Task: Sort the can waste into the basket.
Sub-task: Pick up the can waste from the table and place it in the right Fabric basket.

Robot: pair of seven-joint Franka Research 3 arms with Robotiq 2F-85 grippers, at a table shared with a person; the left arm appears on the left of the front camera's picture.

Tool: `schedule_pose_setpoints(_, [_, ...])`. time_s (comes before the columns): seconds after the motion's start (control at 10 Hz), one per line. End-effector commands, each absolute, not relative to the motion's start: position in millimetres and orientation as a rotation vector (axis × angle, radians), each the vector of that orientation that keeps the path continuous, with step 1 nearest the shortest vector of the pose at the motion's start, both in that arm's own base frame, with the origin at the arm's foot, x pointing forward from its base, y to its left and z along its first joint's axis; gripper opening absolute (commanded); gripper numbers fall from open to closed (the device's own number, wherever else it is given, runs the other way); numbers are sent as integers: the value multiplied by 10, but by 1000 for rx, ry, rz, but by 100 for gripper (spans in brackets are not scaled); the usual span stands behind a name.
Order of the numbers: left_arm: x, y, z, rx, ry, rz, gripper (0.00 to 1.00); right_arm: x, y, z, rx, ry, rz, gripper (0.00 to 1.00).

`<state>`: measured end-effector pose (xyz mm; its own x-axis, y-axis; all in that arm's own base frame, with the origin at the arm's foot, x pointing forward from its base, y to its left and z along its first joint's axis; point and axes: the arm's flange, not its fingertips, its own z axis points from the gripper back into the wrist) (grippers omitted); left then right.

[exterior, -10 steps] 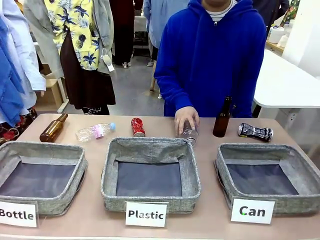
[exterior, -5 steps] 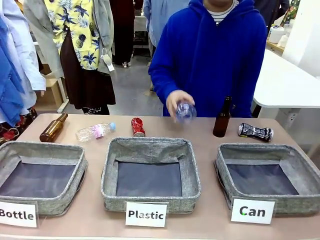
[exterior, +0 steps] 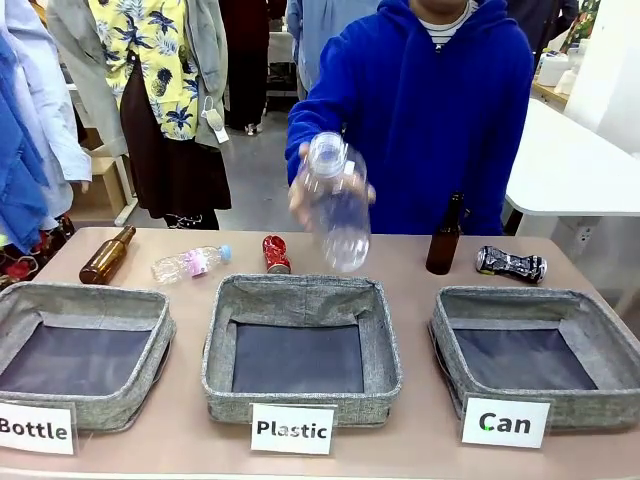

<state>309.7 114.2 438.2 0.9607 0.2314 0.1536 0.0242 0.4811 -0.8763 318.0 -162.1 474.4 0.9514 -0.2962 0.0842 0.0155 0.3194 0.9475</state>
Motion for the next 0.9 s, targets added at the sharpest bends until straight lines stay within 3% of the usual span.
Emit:
schedule_pose_setpoints(0.0, [3641,521,4778,-830,-190,41,100,3169,-1631,4751,1230,-273,-182,100])
schedule_pose_setpoints(0.1, [3935,203,4917,-760,-143,-9,100,3169,-1631,4751,1230,-273,-182,100])
schedule_pose_setpoints(0.3, [4469,-396,4935,-564,-205,102,100,3169,-1631,4751,1230,-273,-182,100])
schedule_pose_setpoints(0.5, [4598,-769,4831,-509,-186,29,100,3169,-1631,4751,1230,-273,-182,100])
schedule_pose_setpoints(0.8, [4224,21,5002,-767,-242,27,100,3169,-1631,4751,1230,-273,-182,100])
